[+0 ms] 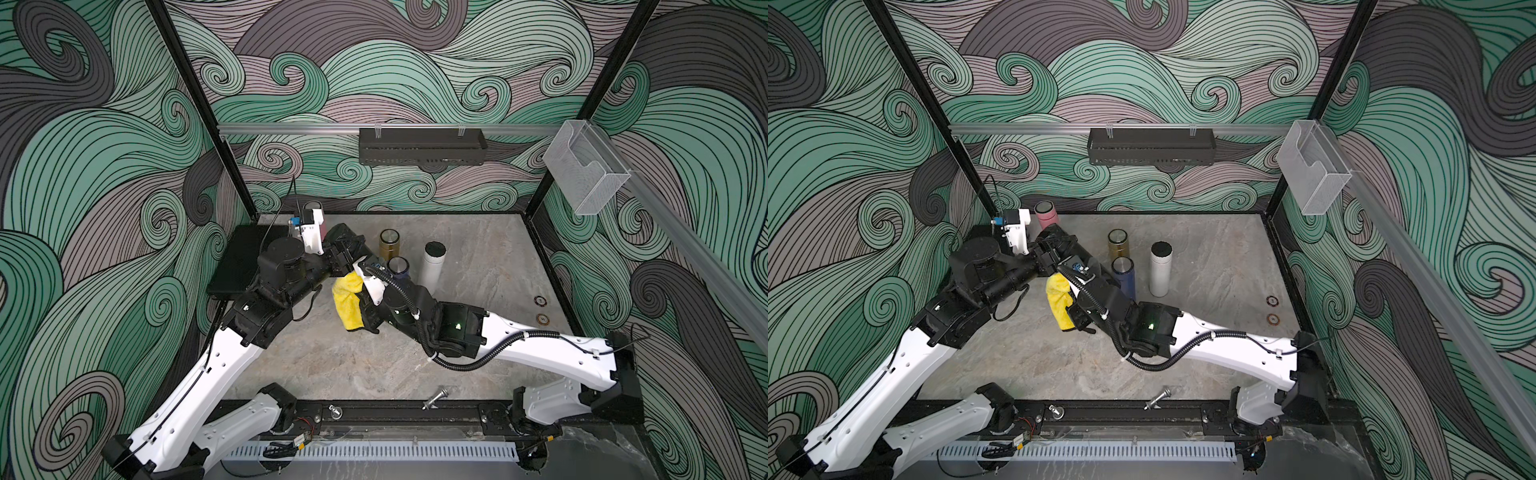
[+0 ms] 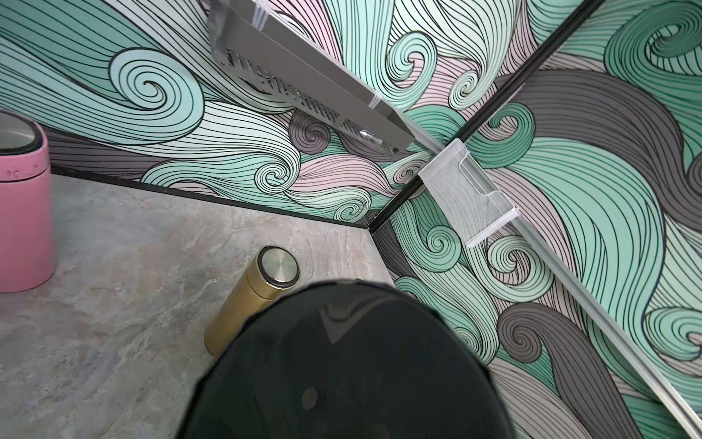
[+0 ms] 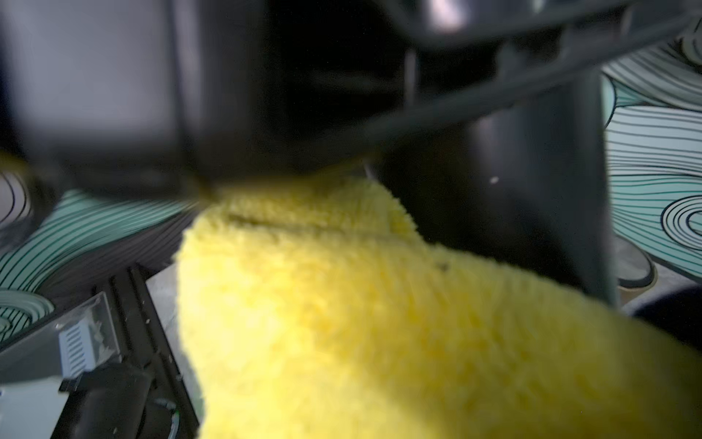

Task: Wipe the surface of the thermos
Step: Wipe the dirt from the surface of the thermos.

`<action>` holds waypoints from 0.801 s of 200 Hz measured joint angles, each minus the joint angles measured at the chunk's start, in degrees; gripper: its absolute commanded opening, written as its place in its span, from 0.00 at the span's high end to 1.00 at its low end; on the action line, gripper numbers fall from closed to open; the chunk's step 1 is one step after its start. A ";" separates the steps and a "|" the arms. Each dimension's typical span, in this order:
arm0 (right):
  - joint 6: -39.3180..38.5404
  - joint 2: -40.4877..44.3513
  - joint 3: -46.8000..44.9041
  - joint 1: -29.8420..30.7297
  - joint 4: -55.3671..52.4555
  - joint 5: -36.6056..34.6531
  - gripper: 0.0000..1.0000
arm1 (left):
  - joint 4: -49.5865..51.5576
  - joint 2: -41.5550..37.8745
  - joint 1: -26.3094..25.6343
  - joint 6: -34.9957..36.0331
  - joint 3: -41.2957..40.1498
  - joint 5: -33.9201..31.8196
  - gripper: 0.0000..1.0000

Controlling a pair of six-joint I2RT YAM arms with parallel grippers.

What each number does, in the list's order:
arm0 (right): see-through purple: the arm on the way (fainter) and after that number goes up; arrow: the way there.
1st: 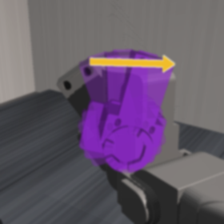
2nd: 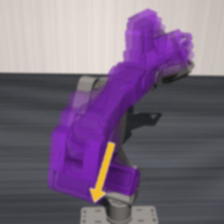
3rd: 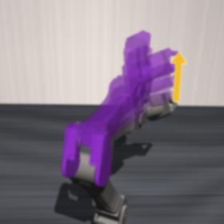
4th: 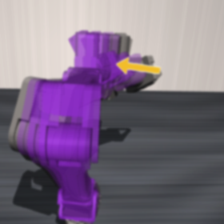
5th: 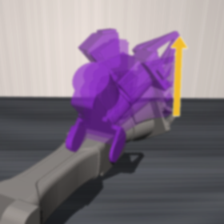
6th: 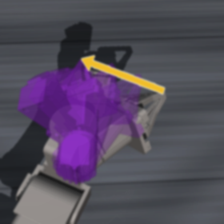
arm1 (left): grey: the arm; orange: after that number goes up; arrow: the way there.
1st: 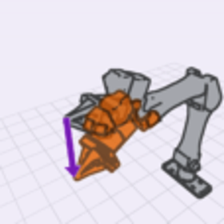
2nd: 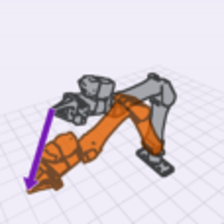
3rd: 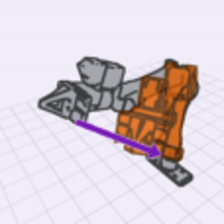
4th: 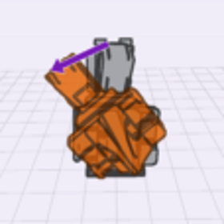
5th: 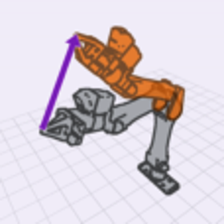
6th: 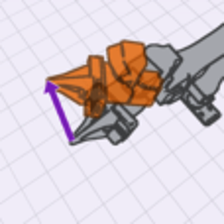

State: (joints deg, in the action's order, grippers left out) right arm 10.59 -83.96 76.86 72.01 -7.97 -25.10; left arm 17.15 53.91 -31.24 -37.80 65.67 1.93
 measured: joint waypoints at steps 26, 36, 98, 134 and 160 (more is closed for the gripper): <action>-0.55 -2.23 0.04 0.46 3.74 -4.85 1.00 | 0.00 0.00 0.04 -2.47 0.00 -2.75 1.00; -0.52 -2.56 -0.17 0.63 4.50 -6.23 1.00 | 0.04 0.00 0.04 -3.08 0.00 -3.85 1.00; 4.46 7.13 -11.52 0.42 -1.07 -11.61 1.00 | 0.15 -1.33 0.02 -2.27 0.00 -9.29 1.00; 4.85 17.22 -10.45 -2.03 -8.15 -8.46 1.00 | 1.66 -1.84 0.00 6.38 0.00 -9.22 1.00; 7.10 20.79 -3.26 -10.36 -15.67 1.03 1.00 | 4.79 -0.79 0.00 13.18 -0.96 -8.33 1.00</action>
State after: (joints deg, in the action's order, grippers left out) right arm 17.69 -63.18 73.60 61.65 -23.64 -24.08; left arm 21.93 53.12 -31.24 -24.62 64.71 -6.39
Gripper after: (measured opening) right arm 0.093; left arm 0.632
